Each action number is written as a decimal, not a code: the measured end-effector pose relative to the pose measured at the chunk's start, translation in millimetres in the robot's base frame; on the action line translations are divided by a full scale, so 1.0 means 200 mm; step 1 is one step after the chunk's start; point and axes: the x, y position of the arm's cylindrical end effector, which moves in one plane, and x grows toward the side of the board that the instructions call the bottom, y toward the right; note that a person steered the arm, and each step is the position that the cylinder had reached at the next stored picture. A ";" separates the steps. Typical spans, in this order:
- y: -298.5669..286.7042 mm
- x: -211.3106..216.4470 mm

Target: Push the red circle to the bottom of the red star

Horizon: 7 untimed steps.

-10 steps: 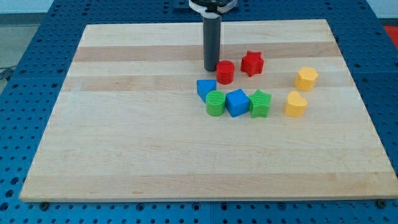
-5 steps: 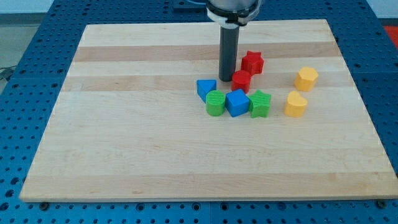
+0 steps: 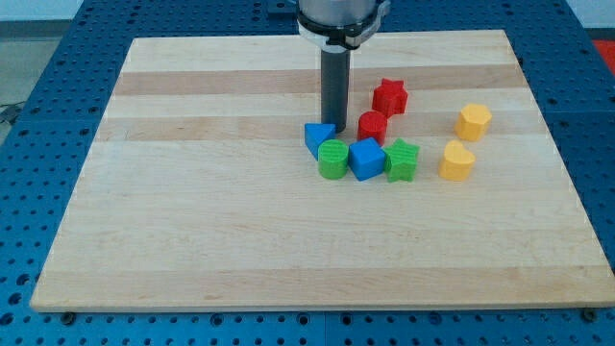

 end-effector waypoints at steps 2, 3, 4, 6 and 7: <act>0.04 -0.01; 0.25 -0.01; 0.33 -0.01; 0.25 -0.01; 0.19 0.00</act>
